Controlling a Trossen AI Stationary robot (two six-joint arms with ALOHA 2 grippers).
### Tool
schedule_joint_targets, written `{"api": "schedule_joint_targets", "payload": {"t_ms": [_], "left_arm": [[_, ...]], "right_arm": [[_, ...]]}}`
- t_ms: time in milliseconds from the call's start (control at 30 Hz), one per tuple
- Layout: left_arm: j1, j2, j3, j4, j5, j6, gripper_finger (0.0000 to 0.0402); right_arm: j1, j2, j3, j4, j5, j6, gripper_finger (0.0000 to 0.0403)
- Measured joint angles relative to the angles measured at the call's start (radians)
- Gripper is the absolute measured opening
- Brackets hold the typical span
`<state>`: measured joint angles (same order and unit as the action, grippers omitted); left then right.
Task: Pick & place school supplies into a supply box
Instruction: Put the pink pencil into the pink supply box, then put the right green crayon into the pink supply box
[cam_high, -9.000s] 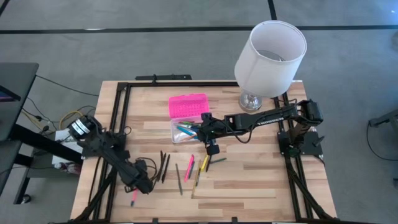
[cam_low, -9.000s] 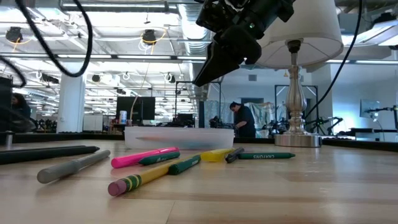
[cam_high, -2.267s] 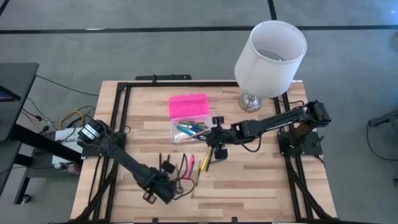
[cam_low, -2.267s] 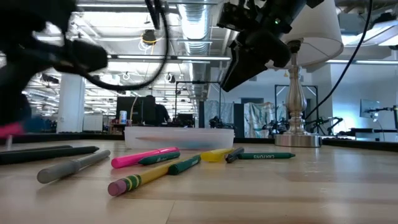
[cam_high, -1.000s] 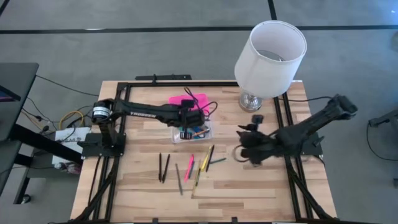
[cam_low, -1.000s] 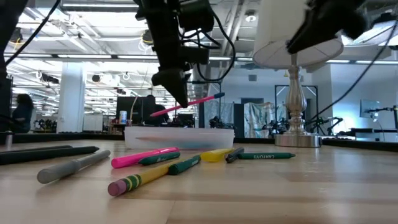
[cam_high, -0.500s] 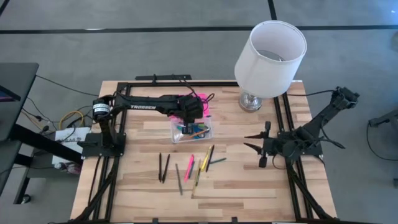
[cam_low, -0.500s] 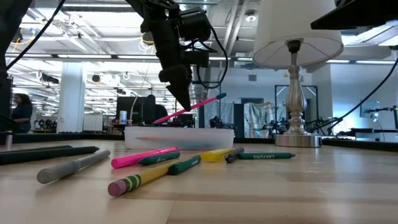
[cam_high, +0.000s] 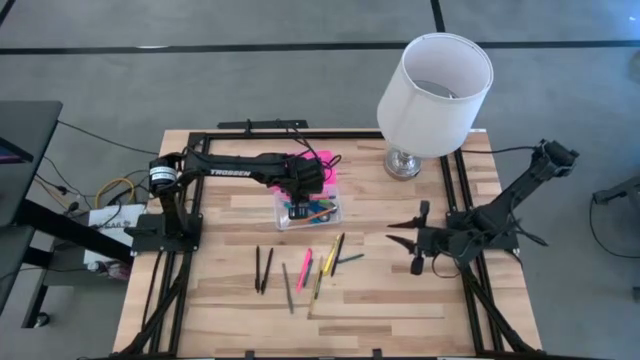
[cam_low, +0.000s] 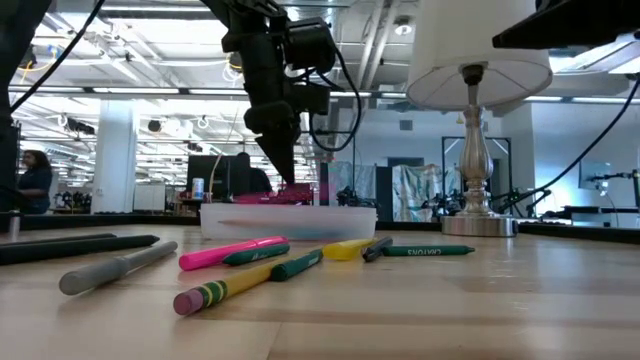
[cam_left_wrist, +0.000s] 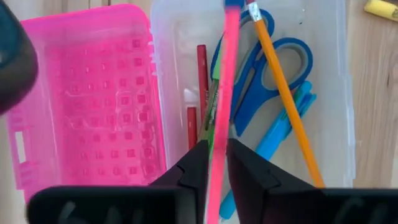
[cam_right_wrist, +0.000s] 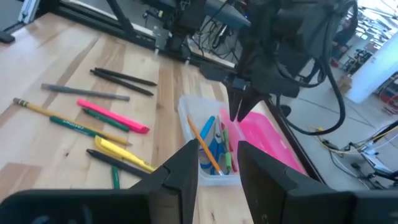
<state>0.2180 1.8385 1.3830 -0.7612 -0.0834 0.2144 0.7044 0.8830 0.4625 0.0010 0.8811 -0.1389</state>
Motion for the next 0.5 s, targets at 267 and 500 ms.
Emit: {"api": "schedule_joint_targets", "payload": {"t_ms": [267, 500], "left_arm": [[0.000, 0.000, 0.000, 0.010, 0.020, 0.005, 0.0105], [-0.050, -0.045, -0.001, -0.032, 0.163, 0.000, 0.0109]], "right_arm": [[-0.003, 0.069, 0.000, 0.013, -0.005, 0.064, 0.0107], [-0.103, 0.208, 0.000, 0.130, -0.242, 0.071, 0.0107]]}}
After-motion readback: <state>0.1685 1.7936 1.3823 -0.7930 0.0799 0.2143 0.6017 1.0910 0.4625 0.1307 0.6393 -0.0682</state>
